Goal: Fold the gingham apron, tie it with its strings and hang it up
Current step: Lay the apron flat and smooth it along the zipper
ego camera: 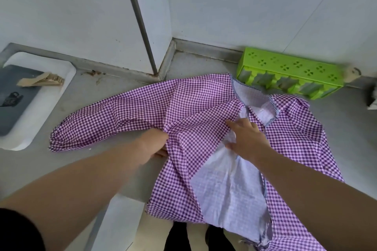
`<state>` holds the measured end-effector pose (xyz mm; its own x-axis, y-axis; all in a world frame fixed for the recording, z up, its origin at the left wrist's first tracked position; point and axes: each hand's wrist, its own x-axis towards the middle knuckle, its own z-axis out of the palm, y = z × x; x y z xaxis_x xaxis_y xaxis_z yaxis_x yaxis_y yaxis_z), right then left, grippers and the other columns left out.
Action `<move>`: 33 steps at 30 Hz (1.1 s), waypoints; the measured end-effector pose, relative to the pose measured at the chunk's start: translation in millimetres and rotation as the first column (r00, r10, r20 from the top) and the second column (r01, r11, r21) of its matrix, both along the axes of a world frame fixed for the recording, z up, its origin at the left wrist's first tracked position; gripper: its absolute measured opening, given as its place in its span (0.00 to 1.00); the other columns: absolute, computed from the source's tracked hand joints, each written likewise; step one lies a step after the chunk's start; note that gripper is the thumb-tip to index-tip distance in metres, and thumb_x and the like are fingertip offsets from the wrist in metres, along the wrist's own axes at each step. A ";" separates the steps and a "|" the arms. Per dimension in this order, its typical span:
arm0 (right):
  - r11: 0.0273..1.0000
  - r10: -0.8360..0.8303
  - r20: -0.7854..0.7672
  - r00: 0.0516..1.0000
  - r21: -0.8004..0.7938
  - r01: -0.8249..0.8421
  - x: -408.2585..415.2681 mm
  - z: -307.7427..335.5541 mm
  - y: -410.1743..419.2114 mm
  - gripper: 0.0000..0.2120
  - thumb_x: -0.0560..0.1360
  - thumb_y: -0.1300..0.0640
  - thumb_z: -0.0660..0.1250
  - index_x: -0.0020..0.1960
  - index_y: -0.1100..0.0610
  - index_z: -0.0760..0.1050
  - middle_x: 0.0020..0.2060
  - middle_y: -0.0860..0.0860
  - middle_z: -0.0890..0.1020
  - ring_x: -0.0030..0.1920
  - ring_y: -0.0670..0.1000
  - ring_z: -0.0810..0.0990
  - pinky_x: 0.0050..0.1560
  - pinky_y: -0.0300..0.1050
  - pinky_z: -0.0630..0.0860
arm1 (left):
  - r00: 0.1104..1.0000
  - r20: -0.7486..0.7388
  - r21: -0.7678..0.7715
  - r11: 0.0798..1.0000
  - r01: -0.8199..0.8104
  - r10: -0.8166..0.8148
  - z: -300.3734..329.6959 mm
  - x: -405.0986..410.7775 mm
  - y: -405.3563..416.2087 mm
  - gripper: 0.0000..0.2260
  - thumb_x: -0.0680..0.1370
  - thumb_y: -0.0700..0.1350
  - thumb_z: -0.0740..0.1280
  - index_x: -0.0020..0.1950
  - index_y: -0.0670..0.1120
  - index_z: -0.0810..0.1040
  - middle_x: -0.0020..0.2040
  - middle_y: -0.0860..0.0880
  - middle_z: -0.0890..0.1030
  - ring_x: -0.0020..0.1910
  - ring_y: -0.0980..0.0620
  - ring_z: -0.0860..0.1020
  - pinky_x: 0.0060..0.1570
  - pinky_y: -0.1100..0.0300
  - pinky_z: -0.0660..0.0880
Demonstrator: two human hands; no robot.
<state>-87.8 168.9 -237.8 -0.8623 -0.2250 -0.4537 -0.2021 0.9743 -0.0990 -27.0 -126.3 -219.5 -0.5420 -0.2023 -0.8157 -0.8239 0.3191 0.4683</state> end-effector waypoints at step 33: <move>0.957 0.109 -0.023 0.994 -0.269 -0.111 35.1 11.5 -12.6 0.11 0.83 0.53 0.60 0.59 0.42 0.79 0.52 0.43 0.80 0.48 0.49 0.81 0.45 0.46 0.80 | 0.069 0.208 -0.482 -0.041 0.875 -0.976 27.6 -41.1 8.3 0.23 0.75 0.73 0.65 0.61 0.59 0.78 0.86 0.53 0.51 0.80 0.44 0.60 0.71 0.42 0.71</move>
